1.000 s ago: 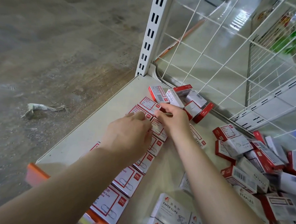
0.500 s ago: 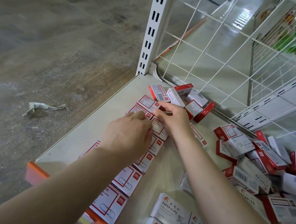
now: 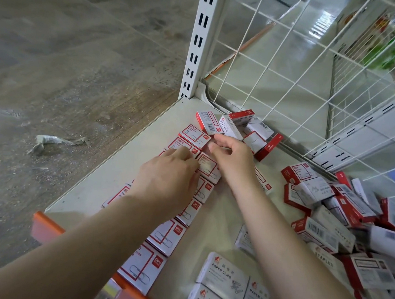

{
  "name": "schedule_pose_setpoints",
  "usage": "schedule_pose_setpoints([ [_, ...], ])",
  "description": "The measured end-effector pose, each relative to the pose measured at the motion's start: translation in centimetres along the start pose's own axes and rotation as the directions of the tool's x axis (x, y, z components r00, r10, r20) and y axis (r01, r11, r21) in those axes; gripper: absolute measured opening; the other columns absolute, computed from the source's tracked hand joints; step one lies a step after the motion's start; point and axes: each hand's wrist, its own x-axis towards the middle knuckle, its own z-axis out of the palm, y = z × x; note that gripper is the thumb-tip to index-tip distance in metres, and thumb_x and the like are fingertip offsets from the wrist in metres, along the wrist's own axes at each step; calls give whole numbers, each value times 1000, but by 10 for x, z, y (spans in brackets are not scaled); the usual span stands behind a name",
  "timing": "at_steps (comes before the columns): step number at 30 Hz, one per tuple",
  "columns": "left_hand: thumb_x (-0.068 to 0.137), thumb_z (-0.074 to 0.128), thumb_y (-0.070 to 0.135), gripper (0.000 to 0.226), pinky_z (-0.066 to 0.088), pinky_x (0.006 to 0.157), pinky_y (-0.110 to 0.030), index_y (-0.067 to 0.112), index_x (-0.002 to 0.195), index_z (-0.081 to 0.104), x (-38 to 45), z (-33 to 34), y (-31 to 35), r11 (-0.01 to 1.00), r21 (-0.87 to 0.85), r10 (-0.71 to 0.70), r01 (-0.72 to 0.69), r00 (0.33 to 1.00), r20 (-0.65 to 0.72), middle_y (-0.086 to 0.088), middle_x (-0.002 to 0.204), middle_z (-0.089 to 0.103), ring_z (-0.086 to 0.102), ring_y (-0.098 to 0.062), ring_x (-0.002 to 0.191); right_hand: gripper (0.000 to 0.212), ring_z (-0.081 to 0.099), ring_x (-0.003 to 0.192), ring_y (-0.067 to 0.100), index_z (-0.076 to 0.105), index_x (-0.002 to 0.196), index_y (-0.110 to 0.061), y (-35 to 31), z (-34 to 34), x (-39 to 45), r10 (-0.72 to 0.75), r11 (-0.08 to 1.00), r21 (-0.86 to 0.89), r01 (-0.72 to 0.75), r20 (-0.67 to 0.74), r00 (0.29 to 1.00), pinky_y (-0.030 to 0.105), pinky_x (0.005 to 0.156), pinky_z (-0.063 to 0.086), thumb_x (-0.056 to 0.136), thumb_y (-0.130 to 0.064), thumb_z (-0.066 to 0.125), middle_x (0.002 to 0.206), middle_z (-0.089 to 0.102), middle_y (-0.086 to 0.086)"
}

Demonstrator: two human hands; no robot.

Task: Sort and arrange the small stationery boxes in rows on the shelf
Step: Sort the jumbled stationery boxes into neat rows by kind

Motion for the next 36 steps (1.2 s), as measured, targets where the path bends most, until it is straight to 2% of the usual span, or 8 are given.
schedule_pose_setpoints([
  [6, 98, 28, 38, 41, 31, 104, -27, 28, 136, 42, -7, -2, 5, 1000, -7, 10, -10, 1000, 28, 12, 147, 29, 28, -11, 134, 30, 52, 99, 0, 61, 122, -17, 8, -26, -16, 16, 1000, 18, -15, -59, 998, -7, 70, 34, 94, -14, 51, 115, 61, -7],
  [11, 98, 17, 40, 49, 19, 110, -22, 28, 144, 28, -24, 3, 15, 996, 5, 84, -84, 996, 9, 9, 154, 19, 20, -12, 140, 24, 57, 98, 4, 65, 113, -18, 13, -46, -29, 33, 996, 85, -24, -115, 993, 16, 88, 47, 93, -11, 52, 105, 63, -8],
  [13, 95, 14, 40, 52, 21, 110, -23, 28, 143, 31, -29, 3, 21, 995, -6, 103, -103, 995, 7, 10, 152, 23, 24, -12, 139, 25, 58, 91, 2, 65, 113, -17, 17, -56, -33, 40, 997, 64, -31, -143, 989, 10, 78, 46, 93, -9, 51, 101, 63, -9],
  [17, 97, 28, 36, 41, 25, 107, -23, 29, 135, 39, -38, 5, 39, 987, 4, 163, -163, 985, 51, 11, 144, 33, 31, -10, 132, 30, 55, 85, 3, 64, 113, -17, 27, -73, -43, 46, 995, -81, -61, -172, 984, 6, 69, 39, 89, -4, 52, 96, 61, -10],
  [22, 98, 28, 36, 40, 24, 111, -28, 28, 136, 38, -53, 8, 62, 981, -27, 196, -194, 972, 130, 10, 144, 31, 28, -11, 132, 34, 59, 101, 19, 62, 116, -8, 37, -79, -49, 46, 928, -359, -102, -163, 986, 23, 82, 42, 83, -4, 60, 113, 64, 8],
  [24, 99, 28, 36, 40, 25, 110, -28, 28, 136, 40, -56, 8, 69, 978, -51, 210, -204, 968, 137, 10, 143, 32, 30, -11, 131, 28, 57, 101, 28, 64, 107, -4, 42, -77, -49, 52, 871, -482, -96, -103, 993, 29, 76, 41, 79, -8, 64, 106, 64, 13],
  [29, 98, 32, 32, 35, 35, 103, -28, 29, 130, 47, -59, 10, 73, 974, -175, 170, -147, 977, 130, 12, 134, 42, 39, -9, 123, 23, 56, 98, 26, 61, 103, -6, 48, -74, -46, 99, 782, -614, -113, -57, 993, 23, 68, 34, 81, -14, 63, 107, 62, 11],
  [36, 97, 37, 28, 34, 39, 98, -22, 29, 130, 47, -65, 11, 69, 948, -319, 20, 9, 996, 87, 13, 130, 47, 45, -7, 118, 27, 57, 96, 23, 65, 108, -10, 41, -86, -61, 3, 865, -500, -50, -94, 996, 29, 75, 47, 81, -10, 64, 106, 61, 7],
])
